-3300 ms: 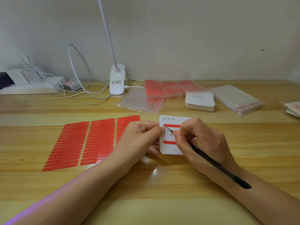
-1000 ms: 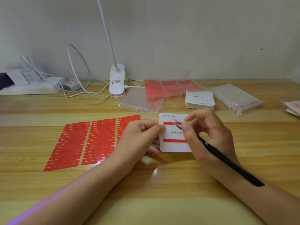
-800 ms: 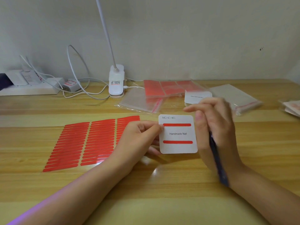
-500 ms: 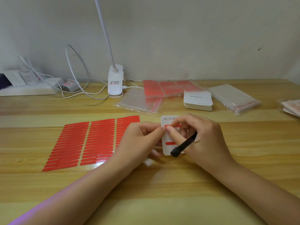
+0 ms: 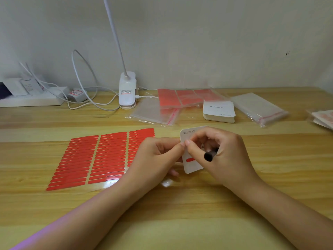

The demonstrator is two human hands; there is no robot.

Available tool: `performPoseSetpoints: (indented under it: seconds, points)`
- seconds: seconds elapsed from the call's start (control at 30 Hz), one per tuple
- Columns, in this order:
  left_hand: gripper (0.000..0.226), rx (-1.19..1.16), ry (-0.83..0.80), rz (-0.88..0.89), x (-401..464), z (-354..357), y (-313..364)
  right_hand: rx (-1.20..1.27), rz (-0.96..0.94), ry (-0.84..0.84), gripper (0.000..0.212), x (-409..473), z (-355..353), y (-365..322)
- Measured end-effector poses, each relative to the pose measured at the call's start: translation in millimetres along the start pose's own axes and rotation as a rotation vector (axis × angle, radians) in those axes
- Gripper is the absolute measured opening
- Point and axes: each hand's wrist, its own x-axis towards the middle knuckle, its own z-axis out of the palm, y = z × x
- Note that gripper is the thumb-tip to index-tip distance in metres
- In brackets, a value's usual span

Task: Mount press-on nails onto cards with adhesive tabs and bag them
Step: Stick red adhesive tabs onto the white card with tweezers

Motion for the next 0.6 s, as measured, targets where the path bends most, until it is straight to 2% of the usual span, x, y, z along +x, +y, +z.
performPoseSetpoints:
  seconds: [0.23, 0.6]
  points:
    - [0.035, -0.032, 0.007, -0.028, 0.3, 0.5, -1.0, 0.08, 0.1, -0.028, 0.006, 1.9, -2.7, 5.8]
    - [0.029, -0.021, -0.001, -0.033, 0.0, 0.1, -2.8, 0.097, 0.073, -0.009, 0.008, 0.9, -0.4, 5.0]
